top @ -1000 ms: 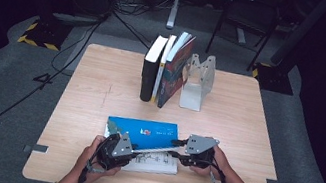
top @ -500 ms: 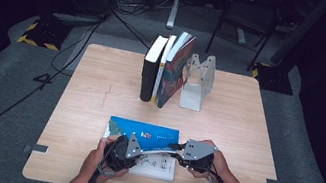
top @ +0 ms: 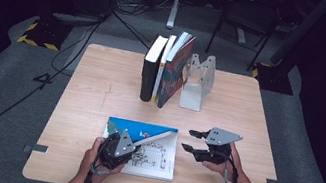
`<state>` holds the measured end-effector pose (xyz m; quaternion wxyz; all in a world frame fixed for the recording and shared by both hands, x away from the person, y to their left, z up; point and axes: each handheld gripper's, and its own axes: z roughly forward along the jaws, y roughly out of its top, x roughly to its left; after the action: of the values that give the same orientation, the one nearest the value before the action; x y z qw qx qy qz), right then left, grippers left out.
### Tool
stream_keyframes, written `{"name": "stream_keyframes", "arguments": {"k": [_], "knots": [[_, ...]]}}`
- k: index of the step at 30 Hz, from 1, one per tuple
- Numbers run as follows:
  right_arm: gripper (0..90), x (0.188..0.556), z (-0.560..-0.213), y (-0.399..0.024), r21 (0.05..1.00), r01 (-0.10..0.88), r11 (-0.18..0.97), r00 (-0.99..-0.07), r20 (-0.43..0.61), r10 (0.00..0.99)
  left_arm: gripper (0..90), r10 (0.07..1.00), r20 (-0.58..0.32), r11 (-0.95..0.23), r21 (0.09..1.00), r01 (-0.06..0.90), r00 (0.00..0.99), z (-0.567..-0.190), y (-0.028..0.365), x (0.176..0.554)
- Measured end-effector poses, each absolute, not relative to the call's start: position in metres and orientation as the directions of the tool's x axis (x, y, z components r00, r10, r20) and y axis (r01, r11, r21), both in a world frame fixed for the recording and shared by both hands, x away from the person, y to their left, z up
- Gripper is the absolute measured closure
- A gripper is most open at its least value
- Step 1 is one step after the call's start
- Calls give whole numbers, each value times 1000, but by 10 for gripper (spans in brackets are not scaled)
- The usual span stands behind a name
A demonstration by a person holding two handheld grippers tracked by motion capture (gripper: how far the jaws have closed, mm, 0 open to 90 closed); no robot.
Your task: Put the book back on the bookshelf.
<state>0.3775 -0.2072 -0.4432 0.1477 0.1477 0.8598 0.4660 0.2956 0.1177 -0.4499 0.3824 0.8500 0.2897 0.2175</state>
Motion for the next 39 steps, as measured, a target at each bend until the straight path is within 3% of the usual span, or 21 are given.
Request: {"name": "stream_keyframes", "arguments": {"k": [5,7,11,25,29,39], "knots": [[462,391,-474,-206,722,174,670,-902,-155,402,813,666,112,-504,797,334,737,-448,124,296],[478,393,-479,-203,738,201,644,-917,-89,388,814,663,112,-497,805,324,740,-446,127,296],[475,393,-483,-195,723,181,667,-926,-104,364,815,664,90,-470,823,320,743,-443,133,296],[462,401,-499,-186,759,245,603,-943,42,330,814,659,79,-425,860,283,748,-436,146,293],[530,398,-495,-189,803,242,544,-949,78,307,811,656,63,-409,867,284,752,-436,150,293],[561,383,-467,-181,877,192,440,-957,70,280,769,690,-35,-376,836,400,723,-435,154,281]]}}
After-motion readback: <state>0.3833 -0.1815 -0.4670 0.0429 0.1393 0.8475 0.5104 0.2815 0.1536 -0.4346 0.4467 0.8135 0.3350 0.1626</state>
